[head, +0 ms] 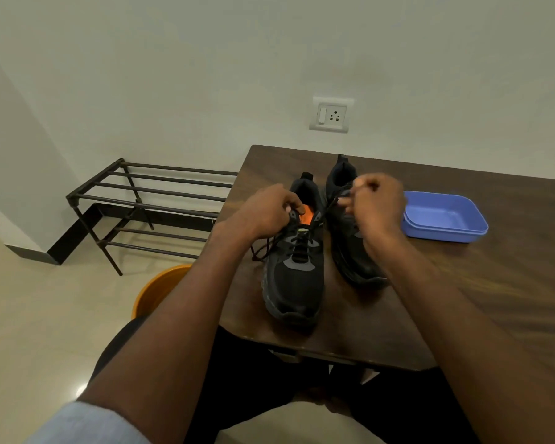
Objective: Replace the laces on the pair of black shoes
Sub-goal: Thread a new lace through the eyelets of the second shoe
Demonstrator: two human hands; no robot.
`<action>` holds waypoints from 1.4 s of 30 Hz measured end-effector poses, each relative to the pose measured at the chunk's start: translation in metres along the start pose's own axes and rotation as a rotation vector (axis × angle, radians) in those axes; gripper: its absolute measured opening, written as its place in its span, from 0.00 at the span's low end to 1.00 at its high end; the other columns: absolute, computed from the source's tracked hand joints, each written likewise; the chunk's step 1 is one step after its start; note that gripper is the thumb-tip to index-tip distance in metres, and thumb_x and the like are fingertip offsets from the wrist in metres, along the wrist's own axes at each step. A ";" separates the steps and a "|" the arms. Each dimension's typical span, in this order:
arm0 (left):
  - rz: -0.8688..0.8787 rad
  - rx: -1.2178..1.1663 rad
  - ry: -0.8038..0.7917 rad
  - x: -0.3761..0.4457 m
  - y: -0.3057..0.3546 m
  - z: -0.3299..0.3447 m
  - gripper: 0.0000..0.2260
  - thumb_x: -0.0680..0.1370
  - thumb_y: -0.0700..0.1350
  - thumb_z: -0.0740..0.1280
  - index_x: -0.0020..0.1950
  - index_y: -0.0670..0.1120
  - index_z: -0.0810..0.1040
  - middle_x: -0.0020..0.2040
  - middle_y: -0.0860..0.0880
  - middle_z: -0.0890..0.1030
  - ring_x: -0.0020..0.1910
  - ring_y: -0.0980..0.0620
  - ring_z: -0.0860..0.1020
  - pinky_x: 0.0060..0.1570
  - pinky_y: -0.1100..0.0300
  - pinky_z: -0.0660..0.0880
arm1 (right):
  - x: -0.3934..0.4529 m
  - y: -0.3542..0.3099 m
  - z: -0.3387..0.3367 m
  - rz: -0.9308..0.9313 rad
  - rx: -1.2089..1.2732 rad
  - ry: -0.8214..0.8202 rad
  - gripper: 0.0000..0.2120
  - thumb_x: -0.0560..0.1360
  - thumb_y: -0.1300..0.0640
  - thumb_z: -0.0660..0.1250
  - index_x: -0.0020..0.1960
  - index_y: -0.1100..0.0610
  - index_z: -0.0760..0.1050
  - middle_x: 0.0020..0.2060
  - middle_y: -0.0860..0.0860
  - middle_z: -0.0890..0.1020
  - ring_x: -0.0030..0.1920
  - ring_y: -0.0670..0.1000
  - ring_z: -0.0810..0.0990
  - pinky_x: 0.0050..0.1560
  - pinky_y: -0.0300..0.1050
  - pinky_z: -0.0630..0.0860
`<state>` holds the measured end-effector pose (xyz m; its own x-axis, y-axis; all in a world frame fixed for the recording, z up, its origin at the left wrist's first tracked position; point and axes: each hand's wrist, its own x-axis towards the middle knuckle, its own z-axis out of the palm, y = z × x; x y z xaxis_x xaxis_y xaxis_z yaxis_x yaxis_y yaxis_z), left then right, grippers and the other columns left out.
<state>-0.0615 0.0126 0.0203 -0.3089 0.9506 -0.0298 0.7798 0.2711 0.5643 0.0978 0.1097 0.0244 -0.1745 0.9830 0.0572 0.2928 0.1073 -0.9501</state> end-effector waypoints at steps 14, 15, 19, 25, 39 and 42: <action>-0.003 -0.012 0.021 0.008 -0.009 0.005 0.15 0.83 0.37 0.62 0.61 0.52 0.84 0.65 0.50 0.79 0.56 0.55 0.76 0.59 0.55 0.74 | -0.008 0.017 0.005 -0.198 -0.563 -0.309 0.02 0.78 0.54 0.73 0.49 0.48 0.85 0.47 0.48 0.86 0.48 0.47 0.82 0.54 0.49 0.80; -0.003 -0.020 0.022 0.008 -0.010 0.005 0.15 0.84 0.37 0.62 0.61 0.52 0.84 0.65 0.50 0.79 0.57 0.55 0.76 0.60 0.55 0.74 | -0.005 0.011 -0.001 -0.144 -0.362 -0.177 0.03 0.78 0.54 0.73 0.49 0.48 0.86 0.46 0.47 0.87 0.47 0.46 0.82 0.56 0.49 0.80; -0.001 -0.038 0.005 0.009 -0.011 0.004 0.14 0.83 0.37 0.63 0.59 0.52 0.84 0.65 0.50 0.80 0.58 0.54 0.76 0.62 0.53 0.75 | 0.007 -0.009 -0.024 -0.035 0.058 0.030 0.05 0.78 0.56 0.73 0.52 0.50 0.87 0.45 0.47 0.87 0.47 0.45 0.85 0.59 0.51 0.82; -0.012 -0.036 0.010 0.010 -0.010 0.004 0.16 0.82 0.35 0.64 0.59 0.54 0.84 0.65 0.50 0.80 0.61 0.51 0.78 0.65 0.49 0.76 | -0.013 -0.003 -0.008 -0.484 -0.908 -0.073 0.24 0.73 0.56 0.72 0.68 0.49 0.75 0.73 0.50 0.68 0.71 0.59 0.66 0.65 0.62 0.67; -0.001 -0.043 -0.009 0.012 -0.014 0.004 0.17 0.81 0.34 0.63 0.59 0.53 0.84 0.66 0.51 0.79 0.63 0.52 0.77 0.63 0.54 0.74 | -0.006 -0.003 -0.016 -0.599 -0.803 0.287 0.17 0.75 0.57 0.69 0.63 0.52 0.77 0.65 0.51 0.74 0.65 0.54 0.73 0.64 0.58 0.66; 0.004 -0.021 -0.007 0.014 -0.015 0.005 0.16 0.81 0.35 0.64 0.59 0.54 0.83 0.66 0.51 0.79 0.60 0.53 0.77 0.59 0.56 0.74 | -0.022 0.000 0.005 -0.588 -0.931 -0.087 0.07 0.77 0.49 0.71 0.54 0.48 0.81 0.60 0.49 0.77 0.63 0.53 0.74 0.68 0.62 0.65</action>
<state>-0.0751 0.0221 0.0071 -0.3014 0.9529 -0.0333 0.7694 0.2637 0.5818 0.0965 0.0872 0.0214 -0.5732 0.7321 0.3680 0.7295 0.6605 -0.1777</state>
